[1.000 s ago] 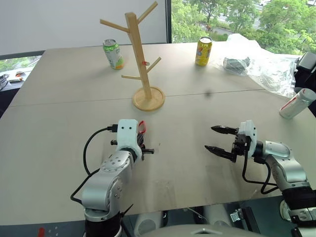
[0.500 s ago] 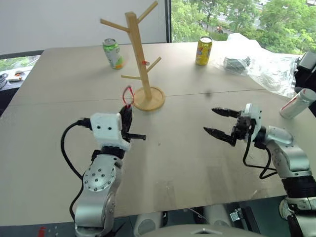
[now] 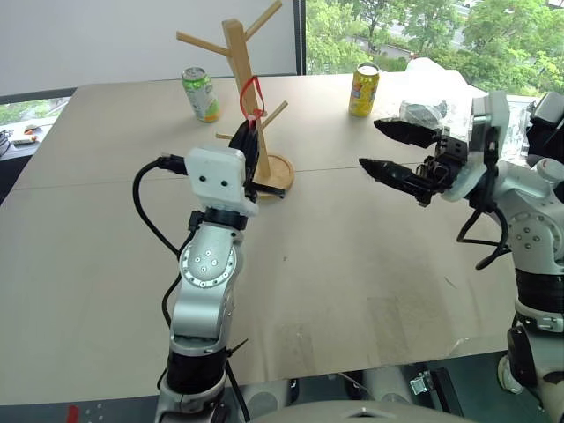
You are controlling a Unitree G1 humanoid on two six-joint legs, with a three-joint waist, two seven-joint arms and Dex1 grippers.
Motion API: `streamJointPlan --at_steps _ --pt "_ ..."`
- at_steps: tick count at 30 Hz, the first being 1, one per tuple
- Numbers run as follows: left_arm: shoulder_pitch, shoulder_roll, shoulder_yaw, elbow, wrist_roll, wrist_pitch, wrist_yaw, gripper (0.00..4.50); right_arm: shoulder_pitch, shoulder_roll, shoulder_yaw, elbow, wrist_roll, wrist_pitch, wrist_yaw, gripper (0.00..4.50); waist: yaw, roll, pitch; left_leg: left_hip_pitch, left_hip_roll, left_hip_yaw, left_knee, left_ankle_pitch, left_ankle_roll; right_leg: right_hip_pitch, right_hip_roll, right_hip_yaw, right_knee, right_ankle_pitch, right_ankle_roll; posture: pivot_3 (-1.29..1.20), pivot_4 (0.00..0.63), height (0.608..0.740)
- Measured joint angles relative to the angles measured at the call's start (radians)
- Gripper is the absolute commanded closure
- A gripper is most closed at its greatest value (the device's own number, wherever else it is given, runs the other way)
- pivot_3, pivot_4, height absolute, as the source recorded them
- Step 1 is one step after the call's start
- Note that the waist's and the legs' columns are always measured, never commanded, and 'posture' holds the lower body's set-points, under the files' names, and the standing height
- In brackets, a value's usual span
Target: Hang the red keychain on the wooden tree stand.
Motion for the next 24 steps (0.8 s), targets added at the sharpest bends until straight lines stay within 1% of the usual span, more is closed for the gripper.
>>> streamJointPlan --at_steps 4,9,18,24 --pt "-0.029 -0.007 0.001 0.075 0.015 0.009 0.007 4.45 -0.004 0.0 0.0 0.015 -0.006 -0.002 0.003 0.0 0.0 0.0 0.0 0.0 0.0 0.0 0.001 0.0 0.0 0.0 0.0 0.0 0.0 0.0 0.0 0.0 0.15 0.74" --pt "-0.031 -0.012 -0.002 0.137 0.024 0.018 0.005 4.45 -0.008 0.0 0.0 0.023 -0.022 -0.005 0.003 0.0 0.0 -0.001 0.0 0.0 0.0 0.0 0.001 0.0 0.0 0.0 0.0 0.0 0.0 0.0 0.0 0.0 0.15 0.74" --pt "-0.071 -0.029 -0.012 0.194 0.028 0.007 0.001 4.45 -0.009 0.0 0.0 0.023 -0.028 -0.006 0.003 0.0 0.0 -0.001 0.0 0.0 0.0 0.0 0.001 0.0 0.0 0.0 0.0 0.0 0.0 0.0 0.0 0.0 0.15 0.74" --pt "-0.14 -0.055 -0.001 0.234 0.034 0.007 0.024 4.45 -0.009 0.0 0.0 0.023 -0.033 -0.011 0.003 0.0 0.0 -0.001 0.001 0.0 0.0 0.0 0.001 0.0 0.0 0.0 0.0 0.0 0.0 0.0 0.0 0.0 0.15 0.74"
